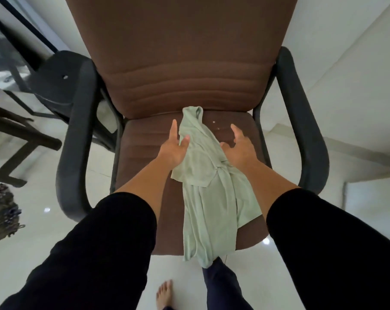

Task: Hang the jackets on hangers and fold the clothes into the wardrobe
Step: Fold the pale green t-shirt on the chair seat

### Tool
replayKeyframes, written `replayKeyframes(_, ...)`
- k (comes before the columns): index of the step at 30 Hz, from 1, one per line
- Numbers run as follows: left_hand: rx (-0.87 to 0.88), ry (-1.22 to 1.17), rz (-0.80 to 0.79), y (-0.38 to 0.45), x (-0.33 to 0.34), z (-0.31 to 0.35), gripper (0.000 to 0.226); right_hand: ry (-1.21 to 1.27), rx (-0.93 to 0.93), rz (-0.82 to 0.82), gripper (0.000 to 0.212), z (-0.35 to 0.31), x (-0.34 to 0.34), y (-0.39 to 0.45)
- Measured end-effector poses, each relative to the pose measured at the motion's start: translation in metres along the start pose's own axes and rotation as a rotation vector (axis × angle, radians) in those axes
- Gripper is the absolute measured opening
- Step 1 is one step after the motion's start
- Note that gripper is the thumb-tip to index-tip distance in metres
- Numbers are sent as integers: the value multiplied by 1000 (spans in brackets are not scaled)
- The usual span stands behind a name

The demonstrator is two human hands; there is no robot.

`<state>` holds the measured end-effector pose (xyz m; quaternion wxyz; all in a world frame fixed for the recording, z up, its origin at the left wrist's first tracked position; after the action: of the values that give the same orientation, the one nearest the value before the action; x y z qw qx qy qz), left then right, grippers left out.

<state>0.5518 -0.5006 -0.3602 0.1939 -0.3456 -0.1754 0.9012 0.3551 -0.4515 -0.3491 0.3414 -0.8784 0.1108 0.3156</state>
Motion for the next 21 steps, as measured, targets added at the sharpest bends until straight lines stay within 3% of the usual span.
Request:
replayKeyframes(7, -13, 200, -11, 88, 24, -24, 63, -110, 17, -92, 63, 18, 46, 84)
replayKeyframes(16, -55, 390, -54, 129, 67, -33, 74, -299, -84, -130, 53, 45, 82, 108)
replayKeyframes(21, -47, 276, -58, 133, 71, -36, 69, -271, 27, -225, 62, 55, 88, 102)
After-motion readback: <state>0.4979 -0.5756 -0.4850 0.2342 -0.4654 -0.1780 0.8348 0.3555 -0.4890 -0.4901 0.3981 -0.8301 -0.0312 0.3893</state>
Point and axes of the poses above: each hand's wrist, its own y-axis towards the middle knuckle, its own x-axis out of the palm, z = x × y, the point moved 7 cm from there along y, towards the middle knuckle, and after that the axes turned 8 degrees about x, right-handed, at the moved point
